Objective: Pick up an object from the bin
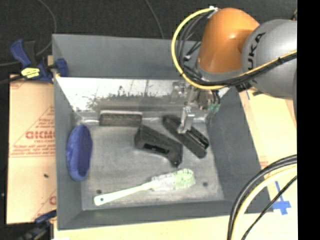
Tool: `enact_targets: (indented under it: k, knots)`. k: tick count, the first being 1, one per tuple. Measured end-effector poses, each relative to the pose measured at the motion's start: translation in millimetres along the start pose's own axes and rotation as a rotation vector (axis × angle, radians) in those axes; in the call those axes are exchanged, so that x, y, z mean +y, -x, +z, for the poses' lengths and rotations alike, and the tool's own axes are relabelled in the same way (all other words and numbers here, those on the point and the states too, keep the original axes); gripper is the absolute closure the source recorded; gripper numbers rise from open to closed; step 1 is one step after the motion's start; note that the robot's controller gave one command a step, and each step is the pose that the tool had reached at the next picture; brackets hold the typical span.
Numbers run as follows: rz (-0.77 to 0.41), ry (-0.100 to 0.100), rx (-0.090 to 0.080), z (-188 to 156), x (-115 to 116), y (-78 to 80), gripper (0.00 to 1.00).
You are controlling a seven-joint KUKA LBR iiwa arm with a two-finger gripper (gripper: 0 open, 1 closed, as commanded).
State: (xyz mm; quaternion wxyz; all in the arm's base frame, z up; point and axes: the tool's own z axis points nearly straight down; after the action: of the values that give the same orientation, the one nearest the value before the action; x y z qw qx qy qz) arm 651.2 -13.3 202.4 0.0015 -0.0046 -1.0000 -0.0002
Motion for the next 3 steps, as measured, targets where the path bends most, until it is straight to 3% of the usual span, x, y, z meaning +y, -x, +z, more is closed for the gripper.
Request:
enact_targets:
  k: [1, 2, 3]
  knots:
    - [0.000, 0.000, -0.008, -6, 0, 1.1, 0.00]
    - [0.120, -0.001, 0.004, 126, 18, -28.8, 0.00]
    - [0.127, 0.001, -0.019, 62, 16, -10.2, 0.00]
